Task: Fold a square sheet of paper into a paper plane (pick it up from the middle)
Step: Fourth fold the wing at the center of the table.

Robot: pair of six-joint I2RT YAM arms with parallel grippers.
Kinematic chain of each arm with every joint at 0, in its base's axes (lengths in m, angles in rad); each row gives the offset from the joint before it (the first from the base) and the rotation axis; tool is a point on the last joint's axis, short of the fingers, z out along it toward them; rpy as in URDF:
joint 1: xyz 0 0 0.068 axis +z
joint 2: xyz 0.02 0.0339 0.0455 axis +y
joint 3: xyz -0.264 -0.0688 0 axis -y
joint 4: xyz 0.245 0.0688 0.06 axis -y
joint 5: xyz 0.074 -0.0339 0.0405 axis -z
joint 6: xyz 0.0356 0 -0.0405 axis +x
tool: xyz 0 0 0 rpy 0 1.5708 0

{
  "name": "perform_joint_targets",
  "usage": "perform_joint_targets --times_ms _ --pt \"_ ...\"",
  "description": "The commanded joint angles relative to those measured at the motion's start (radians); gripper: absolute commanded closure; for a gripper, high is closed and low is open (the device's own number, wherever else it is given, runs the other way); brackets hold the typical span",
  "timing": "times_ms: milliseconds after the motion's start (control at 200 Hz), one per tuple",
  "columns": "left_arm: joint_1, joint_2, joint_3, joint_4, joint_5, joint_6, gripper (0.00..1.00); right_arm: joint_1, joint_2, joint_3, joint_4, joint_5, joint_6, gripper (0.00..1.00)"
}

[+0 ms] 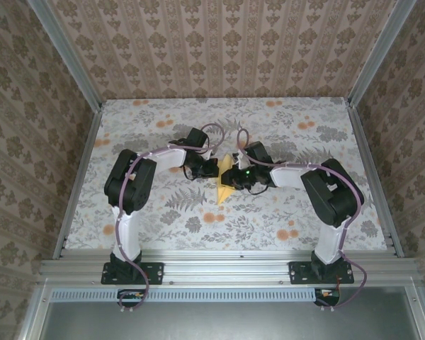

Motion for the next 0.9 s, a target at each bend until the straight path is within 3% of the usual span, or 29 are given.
perform_joint_targets --times_ms 0,895 --pt "0.004 0.026 0.024 -0.033 -0.018 0.03 0.98 0.021 0.007 -0.006 -0.017 0.008 -0.017 0.79" --pt "0.005 0.05 0.029 -0.04 -0.02 0.04 0.98 0.054 0.113 0.043 -0.038 -0.014 -0.032 0.78"
